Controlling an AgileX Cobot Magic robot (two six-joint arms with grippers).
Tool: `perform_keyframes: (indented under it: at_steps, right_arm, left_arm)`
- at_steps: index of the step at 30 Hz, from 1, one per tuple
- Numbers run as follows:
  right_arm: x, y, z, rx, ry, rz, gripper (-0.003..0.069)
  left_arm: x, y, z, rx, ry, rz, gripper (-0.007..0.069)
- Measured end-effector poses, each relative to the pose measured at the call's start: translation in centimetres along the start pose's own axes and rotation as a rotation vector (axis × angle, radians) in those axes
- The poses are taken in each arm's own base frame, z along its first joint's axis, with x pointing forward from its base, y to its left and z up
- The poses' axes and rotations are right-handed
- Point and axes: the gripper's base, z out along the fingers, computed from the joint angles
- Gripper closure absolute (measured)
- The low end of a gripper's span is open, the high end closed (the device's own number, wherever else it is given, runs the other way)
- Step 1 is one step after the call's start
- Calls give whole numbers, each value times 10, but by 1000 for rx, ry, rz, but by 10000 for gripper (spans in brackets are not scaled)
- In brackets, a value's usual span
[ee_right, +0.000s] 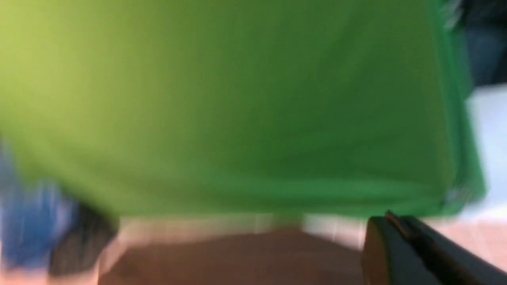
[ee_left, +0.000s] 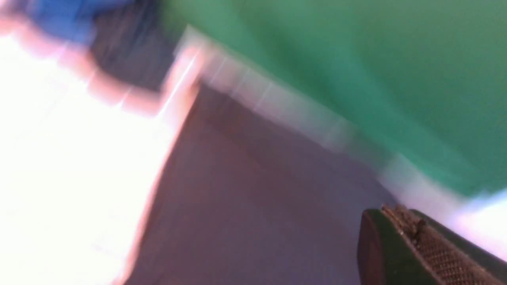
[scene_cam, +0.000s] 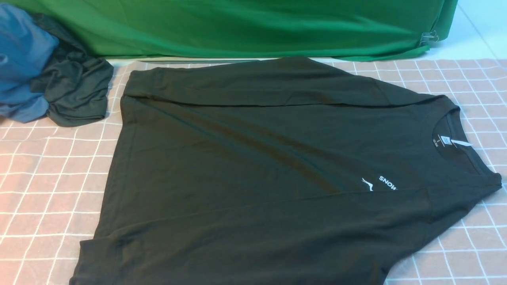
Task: Fold a long-sleeved shirt over a pink coffee tablecloth.
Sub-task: 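Grasp the left edge of the dark T-shirt lying flat on the table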
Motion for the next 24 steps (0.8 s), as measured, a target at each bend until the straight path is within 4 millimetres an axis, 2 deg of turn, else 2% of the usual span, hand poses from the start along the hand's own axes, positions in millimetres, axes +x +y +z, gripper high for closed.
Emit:
perform_keyframes:
  at_steps: [2, 4, 5, 7, 9, 14, 19, 21, 24]
  right_arm:
    - [-2, 6, 23, -46, 187, -62, 617]
    - [3, 9, 48, -89, 349, -117, 618]
    - [6, 10, 54, -103, 392, -128, 618]
    - [22, 12, 73, -132, 514, -147, 618]
    - [33, 13, 80, -145, 562, -154, 618]
    - [60, 11, 90, -146, 604, -155, 618]
    - [71, 6, 93, -125, 583, -150, 619]
    - [71, 6, 94, -120, 565, -149, 619]
    - [70, 5, 96, -115, 536, -149, 619]
  left_arm:
    - [-6, 0, 29, -93, 215, 68, 610]
    - [-5, 5, 60, -151, 355, 95, 610]
    - [-3, 8, 71, -173, 401, 99, 610]
    - [8, 19, 97, -222, 508, 103, 610]
    - [23, 32, 113, -265, 588, 100, 610]
    - [55, 57, 139, -300, 612, 91, 610]
    - [79, 77, 156, -342, 659, 121, 574]
    - [90, 86, 165, -376, 722, 146, 514]
    - [95, 92, 178, -388, 739, 150, 397]
